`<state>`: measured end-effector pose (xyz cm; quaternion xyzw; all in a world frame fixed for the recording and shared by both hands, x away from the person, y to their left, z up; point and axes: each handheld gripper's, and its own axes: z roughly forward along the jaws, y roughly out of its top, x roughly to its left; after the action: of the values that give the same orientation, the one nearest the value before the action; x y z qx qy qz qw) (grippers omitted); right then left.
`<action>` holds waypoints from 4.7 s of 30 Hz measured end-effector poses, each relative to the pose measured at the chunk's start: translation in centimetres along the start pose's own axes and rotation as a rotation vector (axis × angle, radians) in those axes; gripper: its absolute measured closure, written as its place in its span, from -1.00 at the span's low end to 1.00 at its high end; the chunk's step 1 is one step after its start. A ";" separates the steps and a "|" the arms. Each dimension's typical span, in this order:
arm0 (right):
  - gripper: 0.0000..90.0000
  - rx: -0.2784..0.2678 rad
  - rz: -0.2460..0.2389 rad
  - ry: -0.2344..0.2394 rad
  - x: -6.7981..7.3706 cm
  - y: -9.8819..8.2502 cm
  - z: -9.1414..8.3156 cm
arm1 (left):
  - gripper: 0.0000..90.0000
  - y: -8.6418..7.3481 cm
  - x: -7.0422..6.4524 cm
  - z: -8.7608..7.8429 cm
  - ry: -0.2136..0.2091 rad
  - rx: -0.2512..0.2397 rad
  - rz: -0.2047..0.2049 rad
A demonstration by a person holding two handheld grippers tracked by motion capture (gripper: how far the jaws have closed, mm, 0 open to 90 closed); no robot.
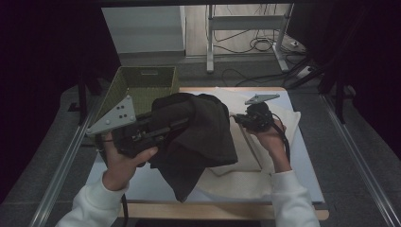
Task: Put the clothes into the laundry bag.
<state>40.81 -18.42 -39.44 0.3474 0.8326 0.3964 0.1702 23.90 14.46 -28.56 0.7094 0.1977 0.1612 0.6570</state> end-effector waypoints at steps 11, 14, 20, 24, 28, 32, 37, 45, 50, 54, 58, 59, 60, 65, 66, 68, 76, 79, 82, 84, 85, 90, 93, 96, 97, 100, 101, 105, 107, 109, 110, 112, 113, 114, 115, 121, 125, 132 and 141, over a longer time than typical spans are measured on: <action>0.91 -0.002 -0.001 -0.001 0.0 0.0 0.0 | 0.61 -1.1 -0.8 1.4 -0.053 0.028 -0.018; 0.91 -0.005 -0.005 -0.001 0.1 0.0 -0.1 | 0.61 -1.7 -0.7 2.0 -0.050 0.052 -0.023; 0.91 -0.005 -0.007 -0.001 0.1 0.0 -0.1 | 0.61 -2.9 -0.4 3.0 -0.037 0.092 -0.031; 0.91 -0.007 -0.007 -0.001 0.1 0.0 -0.1 | 0.61 -3.5 -0.2 3.5 -0.045 0.111 -0.048; 0.91 -0.011 -0.005 -0.001 0.1 0.1 -0.1 | 0.61 -4.3 -0.4 4.4 -0.061 0.144 -0.056; 0.91 -0.014 -0.005 0.004 0.1 0.1 -0.2 | 0.61 -5.1 -0.5 5.3 -0.071 0.167 -0.062; 0.91 -0.024 -0.005 0.010 0.2 0.2 -0.5 | 0.61 -6.2 -0.4 6.5 -0.075 0.188 -0.075; 0.91 -0.033 -0.003 0.017 0.2 0.3 -0.8 | 0.60 -7.3 0.3 7.8 -0.057 0.207 -0.081; 0.91 -0.031 -0.006 0.022 0.4 0.4 -0.8 | 0.60 -8.0 0.9 8.3 -0.046 0.218 -0.096; 0.91 -0.035 -0.005 0.023 0.4 0.4 -0.9 | 0.60 -8.6 1.2 8.7 -0.040 0.231 -0.104; 0.91 -0.038 -0.009 0.024 0.5 0.5 -0.9 | 0.60 -9.7 1.6 9.6 -0.036 0.251 -0.122; 0.91 -0.038 -0.009 0.024 0.5 0.5 -0.9 | 0.60 -10.0 1.6 9.8 -0.037 0.257 -0.125; 0.91 -0.038 -0.010 0.024 0.5 0.5 -0.9 | 0.60 -10.3 1.6 10.0 -0.039 0.265 -0.127; 0.91 -0.042 -0.012 0.026 0.7 0.6 -1.1 | 0.59 -11.2 1.7 11.1 -0.042 0.295 -0.130; 0.91 -0.043 -0.013 0.027 0.6 0.6 -1.1 | 0.59 -11.7 1.8 11.7 -0.039 0.314 -0.130; 0.91 -0.043 -0.013 0.028 0.6 0.6 -1.2 | 0.59 -12.4 1.9 12.4 -0.037 0.337 -0.137; 0.91 -0.039 -0.025 0.030 0.8 0.7 -1.2 | 0.59 -13.7 2.3 14.4 -0.032 0.361 -0.148; 0.91 -0.040 -0.028 0.032 0.9 0.7 -1.3 | 0.59 -13.8 2.0 15.1 -0.020 0.381 -0.110; 0.91 -0.044 -0.036 0.032 1.2 0.9 -1.5 | 0.58 -14.0 1.5 16.0 0.004 0.403 -0.081; 0.91 -0.043 -0.042 0.035 1.3 0.9 -1.6 | 0.58 -14.0 1.5 16.3 0.019 0.407 -0.074; 0.92 -0.040 -0.045 0.036 1.4 0.9 -1.6 | 0.58 -14.1 1.5 16.7 0.035 0.414 -0.066; 0.92 -0.030 -0.048 0.038 1.4 0.9 -1.5 | 0.57 -14.5 2.1 17.9 0.056 0.431 -0.080; 0.92 -0.024 -0.052 0.040 1.5 0.9 -1.4 | 0.57 -14.6 2.1 18.2 0.075 0.434 -0.079; 0.92 -0.018 -0.059 0.041 1.7 1.0 -1.5 | 0.57 -14.9 2.4 18.7 0.093 0.447 -0.085; 0.92 -0.018 -0.059 0.041 1.7 1.0 -1.5 | 0.57 -14.9 2.4 18.7 0.093 0.447 -0.085; 0.92 -0.018 -0.066 0.041 1.8 1.0 -1.5 | 0.57 -15.0 2.3 19.4 0.104 0.464 -0.069; 0.92 -0.018 -0.066 0.041 1.8 1.0 -1.5 | 0.57 -15.0 2.3 19.4 0.104 0.464 -0.069; 0.92 -0.027 -0.065 0.043 2.0 1.1 -1.7 | 0.57 -15.4 2.0 20.5 0.141 0.485 -0.015; 0.92 -0.029 -0.066 0.043 2.1 1.2 -1.7 | 0.57 -15.4 1.9 21.0 0.144 0.486 -0.018; 0.92 -0.035 -0.068 0.041 2.2 1.2 -1.9 | 0.57 -15.5 1.9 21.4 0.145 0.483 -0.016; 0.92 -0.038 -0.068 0.041 2.1 1.3 -2.0 | 0.56 -15.7 1.9 21.8 0.145 0.482 -0.024; 0.92 -0.038 -0.066 0.039 2.1 1.3 -2.0 | 0.56 -15.8 1.9 21.9 0.143 0.479 -0.032; 0.92 -0.038 -0.058 0.040 1.8 1.1 -1.9 | 0.54 -15.8 1.8 21.9 0.137 0.473 -0.049; 0.92 -0.039 -0.054 0.042 1.7 1.1 -1.9 | 0.52 -15.8 1.8 21.9 0.137 0.473 -0.049; 0.92 -0.039 -0.054 0.042 1.7 1.1 -1.9 | 0.52 -15.8 1.5 21.7 0.135 0.471 -0.044; 0.92 -0.040 -0.038 0.044 1.1 0.9 -1.9 | -0.10 -15.5 0.3 19.5 0.148 0.394 -0.051; 0.92 -0.039 -0.037 0.042 1.1 0.8 -1.8 | -0.30 -14.6 -0.3 17.5 0.151 0.362 -0.052; 0.92 -0.040 -0.025 0.042 0.8 0.7 -1.8 | -0.33 -12.0 0.2 10.2 0.202 0.262 -0.071; 0.92 -0.036 -0.027 0.040 0.9 0.7 -1.7 | -0.43 -13.6 3.2 6.5 0.292 0.325 -0.127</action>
<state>39.56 -18.37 -37.87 0.3251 0.8331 0.4160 0.1649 28.90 11.21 -42.78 0.7612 0.3583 0.1864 0.5075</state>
